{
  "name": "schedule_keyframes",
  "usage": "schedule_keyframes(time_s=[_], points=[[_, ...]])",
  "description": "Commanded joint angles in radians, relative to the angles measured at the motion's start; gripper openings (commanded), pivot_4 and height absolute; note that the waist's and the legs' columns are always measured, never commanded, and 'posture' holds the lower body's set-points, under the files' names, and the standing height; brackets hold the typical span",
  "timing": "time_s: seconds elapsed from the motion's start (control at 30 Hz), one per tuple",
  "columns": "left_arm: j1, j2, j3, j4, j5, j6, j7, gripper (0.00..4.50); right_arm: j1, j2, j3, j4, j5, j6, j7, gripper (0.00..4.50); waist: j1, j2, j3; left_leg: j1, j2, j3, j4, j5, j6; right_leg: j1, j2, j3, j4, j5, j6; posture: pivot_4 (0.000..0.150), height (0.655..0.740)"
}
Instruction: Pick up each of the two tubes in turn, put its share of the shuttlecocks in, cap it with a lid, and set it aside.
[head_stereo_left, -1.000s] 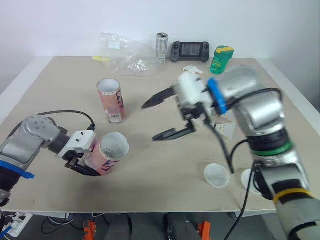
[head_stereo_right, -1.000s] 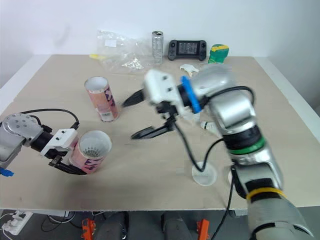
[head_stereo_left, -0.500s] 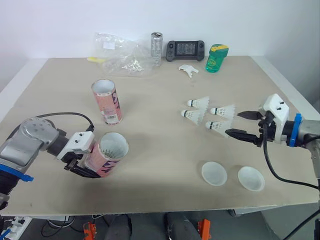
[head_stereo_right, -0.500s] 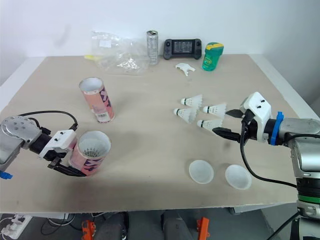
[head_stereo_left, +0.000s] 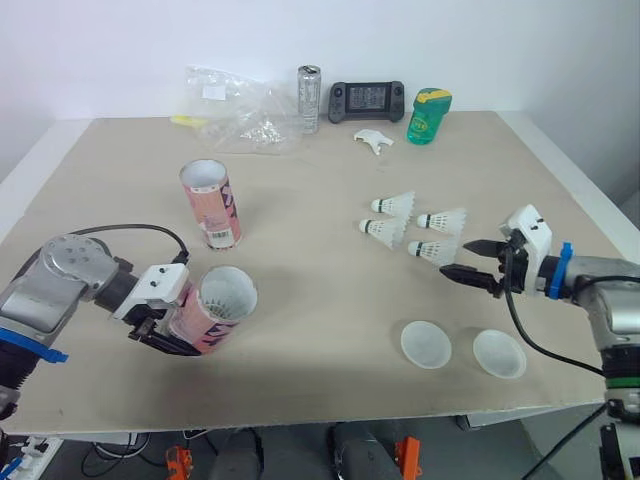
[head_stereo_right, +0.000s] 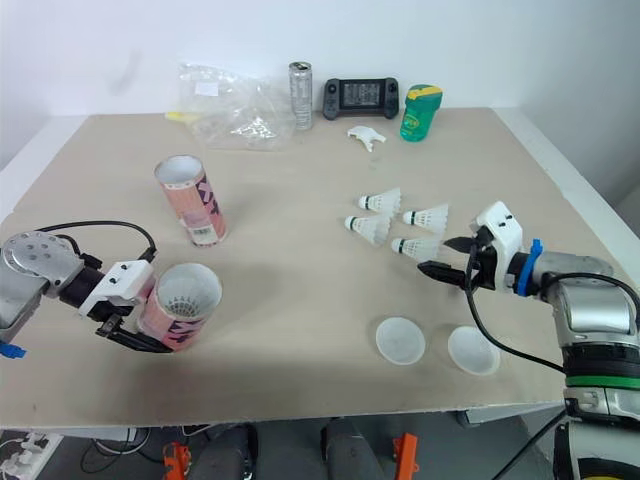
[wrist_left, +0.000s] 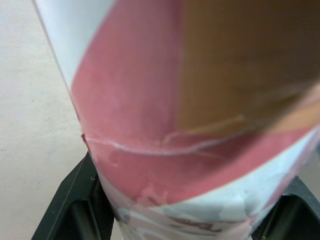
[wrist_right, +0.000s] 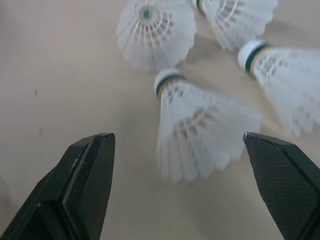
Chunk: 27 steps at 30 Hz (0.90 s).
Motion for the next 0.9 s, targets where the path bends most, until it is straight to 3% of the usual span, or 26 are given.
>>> schedule_keyframes(time_s=[0.03,0.2,0.3,0.63,0.8,0.9], points=[[-0.003,0.001,0.040,-0.005,0.005,-0.002,0.002,2.84,-0.030,0.017,0.014,0.012,0.003,-0.014,0.007,3.89,0.000,0.000,0.000,0.000,0.000,0.000,0.000,0.000,0.000,0.000,0.000,0.000,0.000,0.000,0.000,0.150,0.7236],[-0.001,0.003,0.042,-0.007,0.006,0.000,0.002,2.84,-0.023,0.027,0.022,0.010,0.012,-0.009,0.018,1.74,0.000,0.000,0.000,0.000,0.000,0.000,0.000,0.000,0.000,0.000,0.000,0.000,0.000,0.000,0.000,0.150,0.7236],[-0.002,0.003,0.042,-0.007,0.006,0.001,0.002,2.84,-0.018,0.028,0.020,0.011,0.012,-0.009,0.020,0.23,0.000,0.000,0.000,0.000,0.000,0.000,0.000,0.000,0.000,0.000,0.000,0.000,0.000,0.000,0.000,0.150,0.7236],[-0.009,-0.001,0.030,-0.004,0.014,-0.009,0.002,2.84,0.034,0.003,-0.058,-0.071,0.053,0.000,-0.008,0.10,0.000,0.000,0.000,0.000,0.000,0.000,0.000,0.000,0.000,0.000,0.000,0.000,0.000,0.000,0.000,0.150,0.7236],[-0.014,0.003,0.024,0.007,0.015,-0.015,0.002,2.84,0.010,-0.029,-0.137,-0.318,0.162,0.039,0.000,0.10,0.000,0.003,0.002,0.000,-0.001,0.000,0.000,0.000,0.000,0.000,0.000,0.000,0.000,0.000,0.001,0.150,0.7236],[-0.021,-0.002,0.015,0.013,0.016,-0.020,0.002,2.84,-0.118,-0.004,-0.050,-0.511,0.241,0.073,0.036,0.10,-0.004,0.005,0.003,0.001,0.000,0.000,0.000,0.000,0.000,0.000,0.000,0.000,0.000,0.000,0.000,0.150,0.7236]])
